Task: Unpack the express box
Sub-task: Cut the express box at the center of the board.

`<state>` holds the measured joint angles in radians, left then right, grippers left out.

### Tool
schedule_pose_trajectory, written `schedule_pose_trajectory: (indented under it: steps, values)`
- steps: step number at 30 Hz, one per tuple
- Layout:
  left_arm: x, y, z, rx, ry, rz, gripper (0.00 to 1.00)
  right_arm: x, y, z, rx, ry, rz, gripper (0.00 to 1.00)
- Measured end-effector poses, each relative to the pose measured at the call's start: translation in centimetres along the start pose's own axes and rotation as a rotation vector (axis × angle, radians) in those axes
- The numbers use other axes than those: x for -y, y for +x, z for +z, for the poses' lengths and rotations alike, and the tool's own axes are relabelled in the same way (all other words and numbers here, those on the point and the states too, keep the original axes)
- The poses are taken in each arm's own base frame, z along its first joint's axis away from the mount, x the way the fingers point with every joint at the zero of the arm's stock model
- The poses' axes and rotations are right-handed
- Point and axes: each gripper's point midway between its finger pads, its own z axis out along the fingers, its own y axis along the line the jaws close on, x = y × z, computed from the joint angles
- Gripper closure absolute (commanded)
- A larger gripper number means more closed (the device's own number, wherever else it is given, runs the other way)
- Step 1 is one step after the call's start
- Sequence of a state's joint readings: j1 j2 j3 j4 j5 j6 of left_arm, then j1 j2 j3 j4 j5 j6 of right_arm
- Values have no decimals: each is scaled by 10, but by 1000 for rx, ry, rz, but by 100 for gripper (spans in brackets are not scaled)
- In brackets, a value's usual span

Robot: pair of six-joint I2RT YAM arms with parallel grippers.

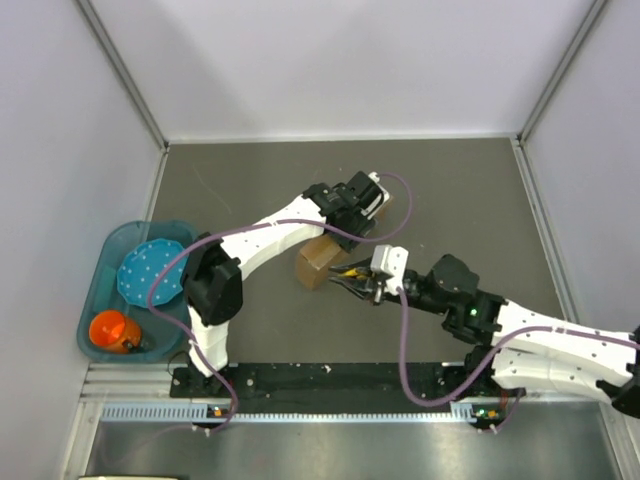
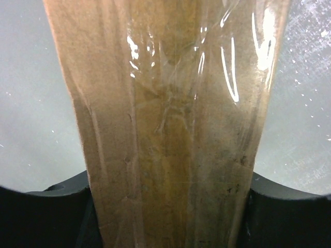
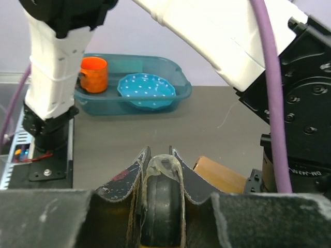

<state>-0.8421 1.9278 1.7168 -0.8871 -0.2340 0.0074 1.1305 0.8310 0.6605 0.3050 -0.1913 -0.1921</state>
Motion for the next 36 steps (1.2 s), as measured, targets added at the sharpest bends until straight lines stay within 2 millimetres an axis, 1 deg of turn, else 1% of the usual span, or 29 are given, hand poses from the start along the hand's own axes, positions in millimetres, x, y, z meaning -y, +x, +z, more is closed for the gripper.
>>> schedule_pose_trajectory:
  steps: [3, 11, 15, 17, 23, 30, 36]
  values:
    - [0, 0, 0, 0, -3, -8, 100, 5, 11, 14, 8, 18, -26, 100]
    - [1, 1, 1, 3, 2, -15, 100, 17, 20, 46, 75, 66, -116, 100]
    - [2, 1, 1, 7, 5, -20, 100, 19, 31, 59, 82, 72, -147, 100]
    - [2, 1, 2, 8, 7, -22, 100, 21, 35, 62, 81, 77, -162, 100]
    - [3, 1, 2, 10, 10, -24, 100, 25, 37, 69, 109, 104, -176, 100]
    - [3, 1, 2, 21, 11, -26, 100, 25, 49, 72, 94, 105, -182, 100]
    - [3, 0, 1, 32, 13, -30, 100, 30, 58, 73, 93, 110, -167, 100]
